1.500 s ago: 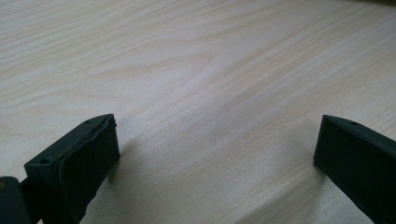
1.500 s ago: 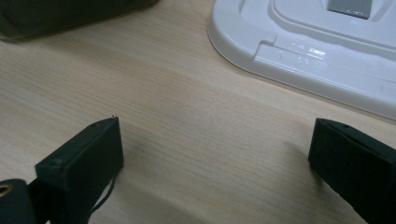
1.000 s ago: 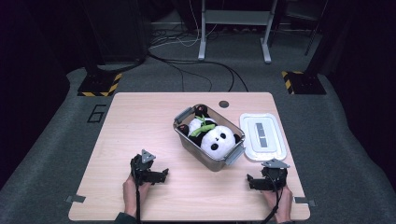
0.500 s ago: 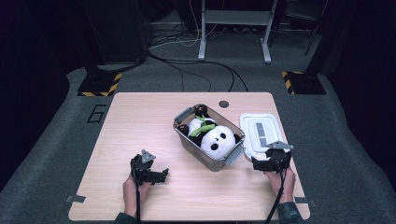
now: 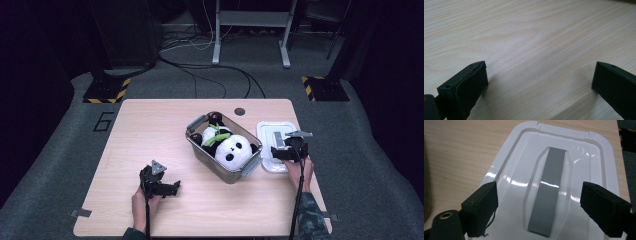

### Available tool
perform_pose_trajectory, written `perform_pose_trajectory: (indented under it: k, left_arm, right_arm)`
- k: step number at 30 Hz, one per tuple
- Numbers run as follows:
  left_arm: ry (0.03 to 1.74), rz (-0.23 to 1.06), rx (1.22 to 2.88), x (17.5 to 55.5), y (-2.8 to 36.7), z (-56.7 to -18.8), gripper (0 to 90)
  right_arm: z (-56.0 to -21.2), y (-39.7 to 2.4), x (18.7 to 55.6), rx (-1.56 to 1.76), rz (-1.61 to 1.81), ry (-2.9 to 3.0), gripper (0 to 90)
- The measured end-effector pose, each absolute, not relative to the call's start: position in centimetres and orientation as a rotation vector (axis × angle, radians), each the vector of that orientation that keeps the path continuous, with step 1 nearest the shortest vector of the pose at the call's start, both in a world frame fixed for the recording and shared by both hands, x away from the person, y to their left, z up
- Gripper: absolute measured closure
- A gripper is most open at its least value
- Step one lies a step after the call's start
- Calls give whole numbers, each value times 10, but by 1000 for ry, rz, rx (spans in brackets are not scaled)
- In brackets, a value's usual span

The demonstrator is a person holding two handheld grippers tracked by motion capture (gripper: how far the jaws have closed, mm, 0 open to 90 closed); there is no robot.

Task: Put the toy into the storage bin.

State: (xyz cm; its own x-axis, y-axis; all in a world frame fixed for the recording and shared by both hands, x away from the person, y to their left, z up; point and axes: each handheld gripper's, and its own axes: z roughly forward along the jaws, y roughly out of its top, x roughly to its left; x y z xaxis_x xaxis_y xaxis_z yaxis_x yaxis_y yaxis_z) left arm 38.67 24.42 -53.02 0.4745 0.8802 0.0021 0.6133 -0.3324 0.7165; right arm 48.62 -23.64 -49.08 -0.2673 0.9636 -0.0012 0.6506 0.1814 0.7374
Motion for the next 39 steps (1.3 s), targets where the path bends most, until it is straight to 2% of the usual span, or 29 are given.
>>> perform_pose_trajectory:
  k: [6,18,26,39]
  left_arm:
    - [1231,522,2066,387,244,-530,0]
    - [1228,522,2070,387,244,-530,0]
    - [1228,522,2070,387,244,-530,0]
    - [1223,521,2077,387,245,-530,0]
  right_arm:
    - [-497,-241,508,1613,895,1970,349]
    - [-508,-235,518,1608,836,1923,625]
    - [-506,-240,516,1573,823,1939,668]
    - [-490,-240,510,1509,844,1966,669]
